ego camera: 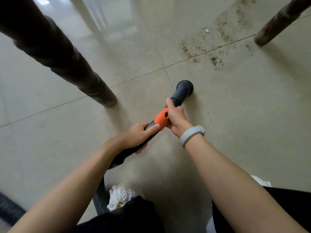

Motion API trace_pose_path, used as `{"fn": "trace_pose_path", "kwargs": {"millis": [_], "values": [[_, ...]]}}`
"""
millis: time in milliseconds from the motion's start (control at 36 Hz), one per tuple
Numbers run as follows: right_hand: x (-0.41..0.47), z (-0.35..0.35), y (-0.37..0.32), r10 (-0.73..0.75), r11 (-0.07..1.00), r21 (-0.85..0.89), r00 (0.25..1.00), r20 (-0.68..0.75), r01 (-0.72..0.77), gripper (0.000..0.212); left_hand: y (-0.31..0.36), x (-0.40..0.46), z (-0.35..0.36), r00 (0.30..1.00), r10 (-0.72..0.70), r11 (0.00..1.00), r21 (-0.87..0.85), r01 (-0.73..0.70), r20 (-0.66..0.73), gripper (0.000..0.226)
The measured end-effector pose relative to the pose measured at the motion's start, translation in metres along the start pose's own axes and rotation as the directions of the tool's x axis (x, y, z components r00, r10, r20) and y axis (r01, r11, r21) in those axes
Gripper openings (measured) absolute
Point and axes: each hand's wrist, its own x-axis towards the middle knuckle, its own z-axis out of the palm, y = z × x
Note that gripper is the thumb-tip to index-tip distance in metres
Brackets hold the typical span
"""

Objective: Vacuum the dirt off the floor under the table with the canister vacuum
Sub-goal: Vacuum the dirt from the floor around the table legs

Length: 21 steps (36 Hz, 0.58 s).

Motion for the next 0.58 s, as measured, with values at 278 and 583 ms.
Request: {"fn": "trace_pose_path", "kwargs": {"millis": [278,583], "values": [[0.01,0.013,-0.036,-0.051,0.996,-0.076,0.999,-0.004,0.051,0.051,0.012,0.016,-0.012,0.997,-0.012,0.997,-0.077,0.006,-0.071,0.047],[0.05,0.067,-0.081,-0.12,0.993,0.018,0.988,0.096,0.119,0.047,0.025,0.041,-0.049,0.983,-0.034,0.973,-0.232,-0.009,-0.179,0.048]]}}
